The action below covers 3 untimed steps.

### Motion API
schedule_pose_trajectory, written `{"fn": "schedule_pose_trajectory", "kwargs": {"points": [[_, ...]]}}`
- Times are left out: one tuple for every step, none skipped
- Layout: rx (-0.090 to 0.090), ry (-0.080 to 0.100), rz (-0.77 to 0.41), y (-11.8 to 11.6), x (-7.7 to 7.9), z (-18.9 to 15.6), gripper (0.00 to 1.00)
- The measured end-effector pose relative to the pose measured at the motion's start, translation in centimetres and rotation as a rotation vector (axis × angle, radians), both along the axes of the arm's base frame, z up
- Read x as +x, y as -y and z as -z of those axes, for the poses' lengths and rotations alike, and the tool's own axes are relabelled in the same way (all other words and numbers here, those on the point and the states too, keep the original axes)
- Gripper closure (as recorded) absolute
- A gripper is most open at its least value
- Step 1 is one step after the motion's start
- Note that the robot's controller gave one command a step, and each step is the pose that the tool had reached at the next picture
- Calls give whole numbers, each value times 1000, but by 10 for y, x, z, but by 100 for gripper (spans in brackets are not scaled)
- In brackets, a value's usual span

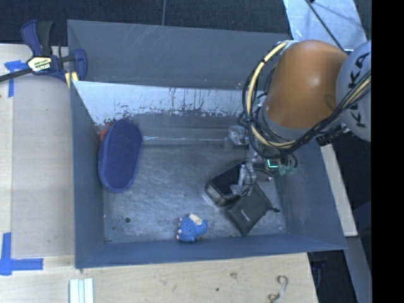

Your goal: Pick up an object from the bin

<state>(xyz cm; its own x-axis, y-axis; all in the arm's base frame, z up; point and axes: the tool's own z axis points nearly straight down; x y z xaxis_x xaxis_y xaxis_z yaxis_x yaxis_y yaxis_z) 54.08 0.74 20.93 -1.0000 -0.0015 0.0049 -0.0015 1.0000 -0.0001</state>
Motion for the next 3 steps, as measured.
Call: {"fn": "schedule_pose_trajectory", "kwargs": {"points": [[-1, 2, -109, 41, -24, 94, 0], [9, 33, 177, 59, -7, 132, 0], [1, 28, 190, 35, -27, 125, 0]]}}
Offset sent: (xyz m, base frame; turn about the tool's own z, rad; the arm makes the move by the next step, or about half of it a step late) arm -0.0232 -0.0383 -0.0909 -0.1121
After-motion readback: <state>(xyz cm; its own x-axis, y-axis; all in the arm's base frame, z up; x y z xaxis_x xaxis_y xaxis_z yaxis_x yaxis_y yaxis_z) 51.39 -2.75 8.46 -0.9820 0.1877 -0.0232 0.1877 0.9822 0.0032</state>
